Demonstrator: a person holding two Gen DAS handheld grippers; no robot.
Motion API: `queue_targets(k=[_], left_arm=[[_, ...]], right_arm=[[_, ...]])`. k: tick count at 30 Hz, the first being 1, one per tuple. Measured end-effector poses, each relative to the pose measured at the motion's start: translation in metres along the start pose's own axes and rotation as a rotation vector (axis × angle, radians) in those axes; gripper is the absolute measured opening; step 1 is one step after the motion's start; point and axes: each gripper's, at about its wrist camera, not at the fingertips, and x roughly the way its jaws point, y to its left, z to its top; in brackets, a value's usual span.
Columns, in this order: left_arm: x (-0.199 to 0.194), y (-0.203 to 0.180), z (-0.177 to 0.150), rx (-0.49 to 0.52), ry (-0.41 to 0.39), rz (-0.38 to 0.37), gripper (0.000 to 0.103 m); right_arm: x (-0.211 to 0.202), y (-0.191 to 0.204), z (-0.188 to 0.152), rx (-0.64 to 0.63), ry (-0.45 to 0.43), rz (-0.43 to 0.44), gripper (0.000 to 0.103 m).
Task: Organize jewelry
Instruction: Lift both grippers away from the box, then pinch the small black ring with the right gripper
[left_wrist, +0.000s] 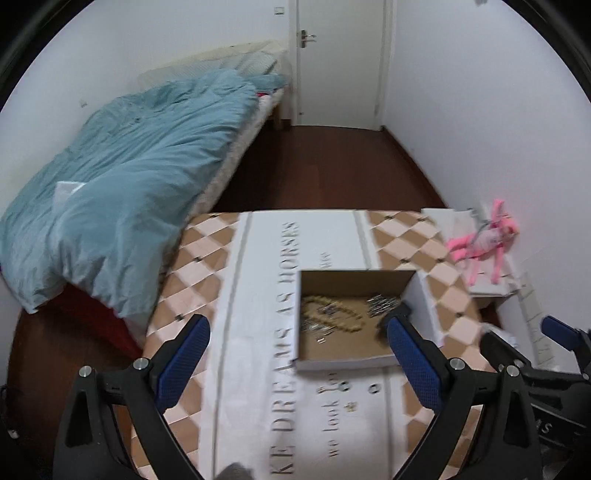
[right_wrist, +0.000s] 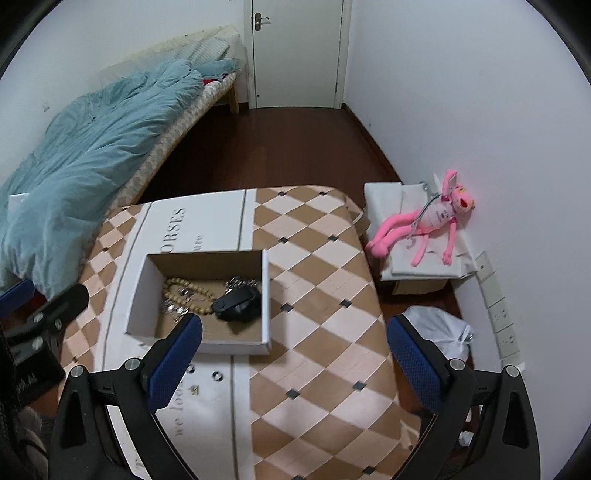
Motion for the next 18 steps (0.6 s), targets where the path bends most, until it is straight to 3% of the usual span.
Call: queue_targets(k=[7, 8, 10, 16, 18], left_arm=[[0.061, 0.017, -0.053, 0.017, 0.129, 0.073, 0.098], [0.072, 0.018, -0.061, 0.018, 0.155, 0.076, 0.098], [0.092, 0.023, -0.073, 0.019, 0.199, 0.083, 0.098], [0.117, 0.035, -0.089, 0.021, 0.253, 0.096, 0.098], [0.122, 0.036, -0.091, 0.023, 0.269, 0.092, 0.098]], right_arm=[[0.056, 0.02, -0.049, -0.033, 0.105, 0.056, 0.1], [0.066, 0.025, -0.057, -0.042, 0.113, 0.064, 0.097], [0.086, 0.033, -0.066, -0.048, 0.142, 0.077, 0.076], [0.128, 0.057, -0.081, -0.072, 0.17, 0.117, 0.072], [0.138, 0.064, -0.084, -0.089, 0.182, 0.118, 0.067]])
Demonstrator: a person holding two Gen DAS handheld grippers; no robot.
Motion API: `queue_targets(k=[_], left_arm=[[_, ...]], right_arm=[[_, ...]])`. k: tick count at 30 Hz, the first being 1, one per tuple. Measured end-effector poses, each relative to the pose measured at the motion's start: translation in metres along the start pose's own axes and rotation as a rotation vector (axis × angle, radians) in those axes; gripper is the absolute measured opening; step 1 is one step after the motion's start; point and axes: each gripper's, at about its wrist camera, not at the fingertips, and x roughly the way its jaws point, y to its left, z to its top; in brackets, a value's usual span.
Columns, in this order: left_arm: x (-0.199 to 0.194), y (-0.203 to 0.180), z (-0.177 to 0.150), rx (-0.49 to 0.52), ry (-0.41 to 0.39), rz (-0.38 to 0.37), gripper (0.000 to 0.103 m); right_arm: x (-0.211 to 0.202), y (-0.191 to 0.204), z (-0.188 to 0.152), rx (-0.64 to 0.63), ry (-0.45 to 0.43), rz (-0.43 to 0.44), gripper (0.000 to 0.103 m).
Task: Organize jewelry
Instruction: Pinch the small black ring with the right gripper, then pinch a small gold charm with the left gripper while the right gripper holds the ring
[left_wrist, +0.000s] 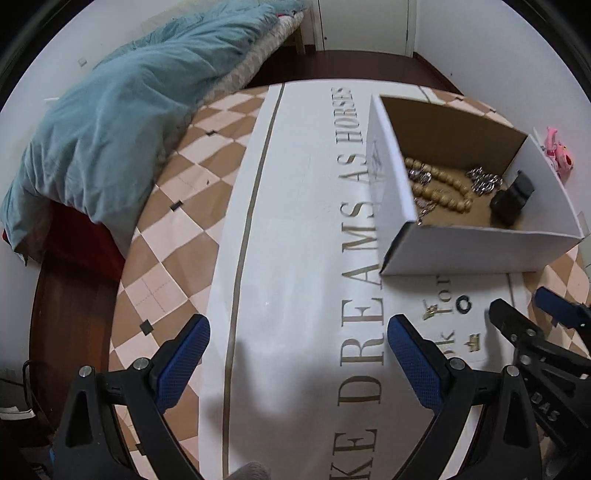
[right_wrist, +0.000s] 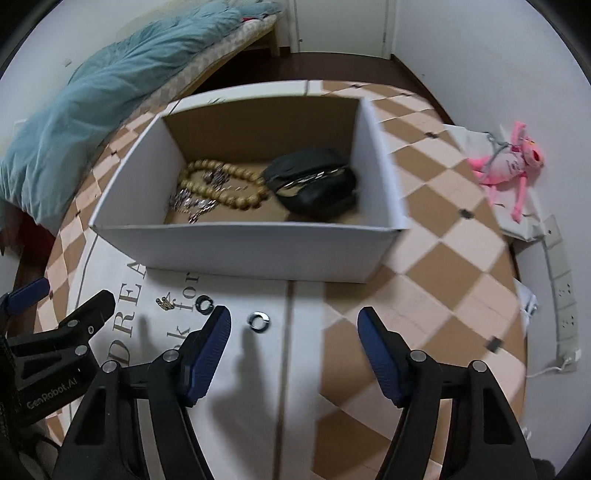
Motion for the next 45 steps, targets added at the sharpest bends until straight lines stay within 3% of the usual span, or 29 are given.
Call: queue_targets(k=[5, 7, 20, 25, 31, 34, 45], left_arm=[[0.007, 0.0, 0.0, 0.002, 0.015, -0.012, 0.098], [0.008, -0.003, 0.0, 0.001, 0.014, -0.029, 0.098], [0.0, -0.05, 0.003, 0.084, -0.045, -0.172, 0.096], [0.004, -0.062, 0.003, 0.118, -0.035, -0.186, 0.046], [0.005, -0.066, 0.003, 0.136, -0.044, -0.203, 0.015], [0.005, -0.067, 0.004, 0.141, -0.048, -0.212, 0.006], [-0.026, -0.055, 0.006, 0.096, -0.085, -0.285, 0.006]], right_arm=[[0.005, 0.011, -0.004, -0.057, -0.028, -0.041, 0.044], [0.004, 0.015, -0.006, -0.081, -0.036, -0.047, 0.013], [-0.012, -0.038, -0.009, 0.076, -0.039, -0.024, 0.013], [-0.01, -0.045, -0.012, 0.096, -0.032, -0.03, 0.013], [-0.013, -0.049, -0.011, 0.109, -0.034, -0.036, 0.013], [-0.015, -0.049, -0.01, 0.115, -0.038, -0.036, 0.013], [-0.045, -0.049, 0.001, 0.138, -0.089, 0.017, 0.013]])
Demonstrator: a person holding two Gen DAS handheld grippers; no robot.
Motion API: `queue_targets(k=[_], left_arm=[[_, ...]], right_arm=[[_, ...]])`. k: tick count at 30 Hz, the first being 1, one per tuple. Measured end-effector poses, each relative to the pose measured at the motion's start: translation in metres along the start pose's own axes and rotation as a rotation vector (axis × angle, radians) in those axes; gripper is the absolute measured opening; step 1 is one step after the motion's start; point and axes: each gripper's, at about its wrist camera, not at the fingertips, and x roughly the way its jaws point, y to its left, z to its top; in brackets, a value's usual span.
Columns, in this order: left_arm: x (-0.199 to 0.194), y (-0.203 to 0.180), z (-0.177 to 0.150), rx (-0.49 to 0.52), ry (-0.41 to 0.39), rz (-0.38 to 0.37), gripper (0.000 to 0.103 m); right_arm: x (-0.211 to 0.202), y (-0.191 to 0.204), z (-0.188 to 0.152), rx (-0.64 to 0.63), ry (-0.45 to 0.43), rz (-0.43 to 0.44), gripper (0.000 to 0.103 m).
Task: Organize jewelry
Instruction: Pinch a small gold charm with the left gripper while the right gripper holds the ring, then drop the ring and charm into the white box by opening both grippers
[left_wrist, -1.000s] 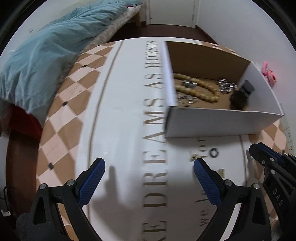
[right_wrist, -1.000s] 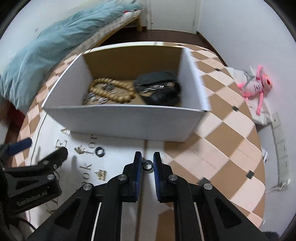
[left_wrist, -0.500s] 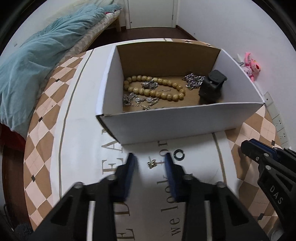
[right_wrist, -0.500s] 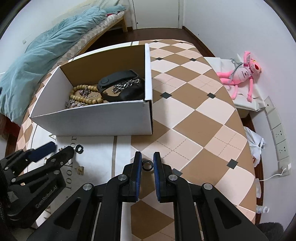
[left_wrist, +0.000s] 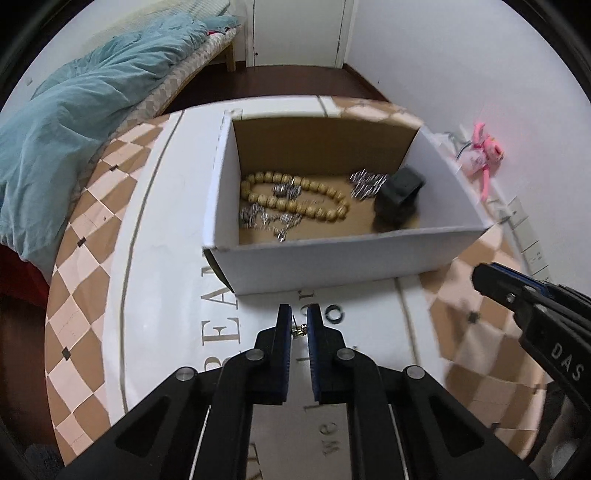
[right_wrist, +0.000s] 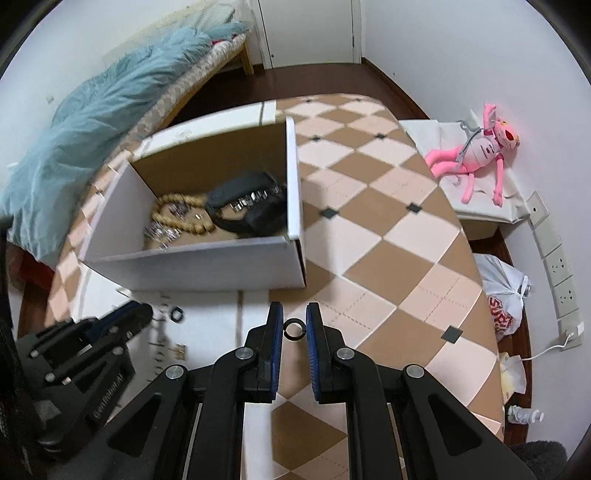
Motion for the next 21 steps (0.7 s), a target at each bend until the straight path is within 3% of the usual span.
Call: queue_targets(k=[6, 10, 15, 21], left_arm=[[-0.042, -0.002, 0.039, -0.027, -0.06, -0.101, 0.006], [-0.037, 0.001, 0.078, -0.026, -0.041, -0.134, 0.006], [-0.01, 0.013, 0.113, -0.052, 0.036, -0.144, 0.006], [0.005, 0.018, 0.134, -0.068, 0.09, -0.067, 0.01]], right_arm=[[-0.036, 0.003, 0.031, 0.012, -0.055, 0.085, 0.013], [-0.036, 0.003, 0.07, 0.009, -0.048, 0.13, 0.013], [0.002, 0.004, 0.118, 0.003, 0.056, 0.161, 0.013], [0.044, 0.011, 0.149, -0.045, 0.177, 0.133, 0.013]])
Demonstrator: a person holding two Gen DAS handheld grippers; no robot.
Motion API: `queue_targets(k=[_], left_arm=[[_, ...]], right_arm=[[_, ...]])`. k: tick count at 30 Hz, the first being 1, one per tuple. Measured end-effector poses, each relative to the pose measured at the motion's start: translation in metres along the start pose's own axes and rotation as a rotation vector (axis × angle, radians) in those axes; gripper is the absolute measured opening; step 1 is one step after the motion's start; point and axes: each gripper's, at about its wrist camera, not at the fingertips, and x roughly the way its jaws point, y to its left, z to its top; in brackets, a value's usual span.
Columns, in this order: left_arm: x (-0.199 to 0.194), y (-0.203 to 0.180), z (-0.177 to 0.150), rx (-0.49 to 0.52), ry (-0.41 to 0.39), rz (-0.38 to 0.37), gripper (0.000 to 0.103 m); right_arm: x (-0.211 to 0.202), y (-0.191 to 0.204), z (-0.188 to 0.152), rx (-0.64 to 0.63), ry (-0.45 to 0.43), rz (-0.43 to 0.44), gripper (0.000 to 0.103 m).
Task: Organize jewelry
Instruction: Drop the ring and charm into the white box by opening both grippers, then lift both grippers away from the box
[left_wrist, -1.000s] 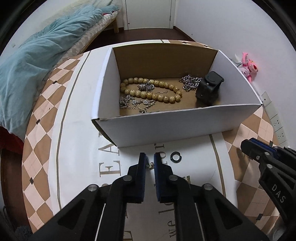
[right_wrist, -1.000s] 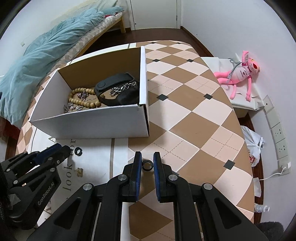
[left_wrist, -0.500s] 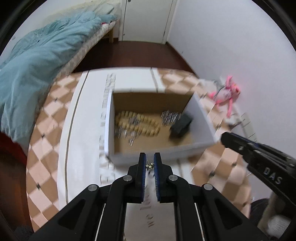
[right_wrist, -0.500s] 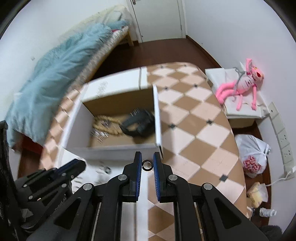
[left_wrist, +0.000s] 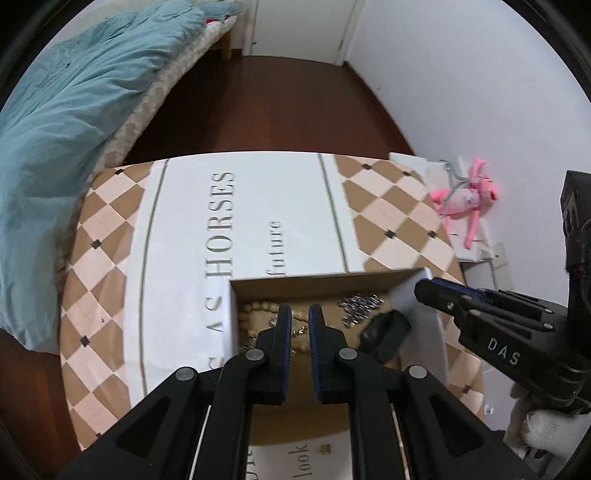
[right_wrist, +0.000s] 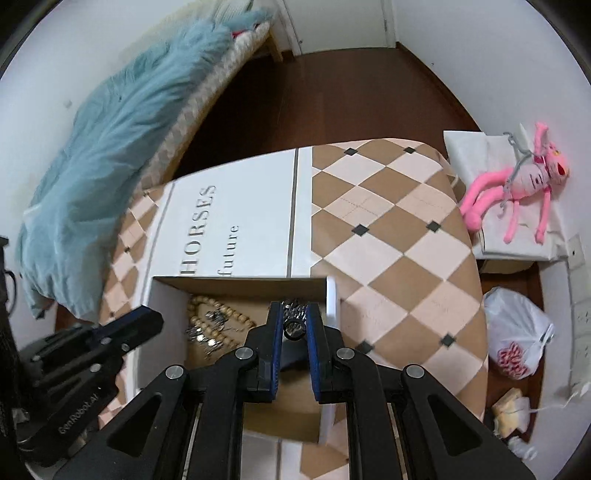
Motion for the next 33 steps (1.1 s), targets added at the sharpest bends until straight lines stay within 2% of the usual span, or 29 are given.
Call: queue_targets(k=[3, 5, 6, 7, 8, 9, 10, 12, 14, 15, 16, 17, 18, 19, 25, 28, 33], left_arm=[[0.003, 0.003, 0.006, -0.007, 0.014, 0.047, 0.011], [0.0, 0.004, 0.009, -0.003, 0.003, 0.073, 0.019], [-0.002, 0.005, 0.009, -0.003, -0.006, 0.085, 0.035], [-0.003, 0.006, 0.011, -0.005, -0.012, 0.091, 0.059], [-0.006, 0.008, 0.011, -0.009, -0.023, 0.1, 0.069], [-0.009, 0.009, 0.011, -0.012, -0.038, 0.113, 0.075], [-0.01, 0.011, 0.013, -0.011, -0.044, 0.123, 0.075], [-0.013, 0.014, 0.011, -0.006, -0.053, 0.146, 0.076], [-0.013, 0.015, 0.009, -0.003, -0.056, 0.169, 0.09], [-0.013, 0.017, 0.006, -0.005, -0.059, 0.179, 0.098], [-0.013, 0.018, 0.004, -0.008, -0.064, 0.19, 0.098], [-0.014, 0.018, -0.001, -0.008, -0.069, 0.202, 0.098], [-0.013, 0.019, -0.006, -0.009, -0.072, 0.209, 0.098], [-0.012, 0.02, -0.009, -0.01, -0.071, 0.213, 0.098], [-0.011, 0.022, -0.028, -0.024, -0.068, 0.225, 0.099], [-0.014, 0.021, -0.034, -0.03, -0.074, 0.225, 0.099], [-0.024, 0.015, -0.045, -0.029, -0.095, 0.221, 0.099]], right_arm=[[0.011, 0.001, 0.008, -0.009, 0.049, -0.03, 0.014], [0.012, 0.001, 0.01, -0.016, 0.05, -0.05, 0.018], [0.012, 0.001, 0.01, -0.017, 0.05, -0.046, 0.021], [0.012, 0.001, 0.01, -0.018, 0.048, -0.051, 0.021], [0.01, 0.002, 0.009, -0.024, 0.042, -0.061, 0.021], [0.008, 0.003, 0.009, -0.029, 0.035, -0.076, 0.023], [0.006, 0.003, 0.009, -0.03, 0.029, -0.084, 0.028], [0.001, 0.004, 0.009, -0.035, 0.014, -0.099, 0.031], [-0.004, 0.005, 0.007, -0.046, -0.005, -0.134, 0.031], [-0.006, 0.005, 0.006, -0.049, -0.009, -0.148, 0.035], [-0.008, 0.006, 0.004, -0.057, -0.014, -0.172, 0.051], [-0.009, 0.006, 0.0, -0.066, -0.021, -0.194, 0.061], [-0.009, 0.007, -0.002, -0.074, -0.022, -0.208, 0.082], [-0.009, 0.008, -0.007, -0.084, -0.023, -0.23, 0.091], [-0.004, 0.008, -0.029, -0.091, -0.011, -0.271, 0.092], [-0.007, 0.009, -0.037, -0.08, -0.021, -0.267, 0.096], [-0.018, 0.009, -0.048, -0.058, -0.052, -0.26, 0.098]])
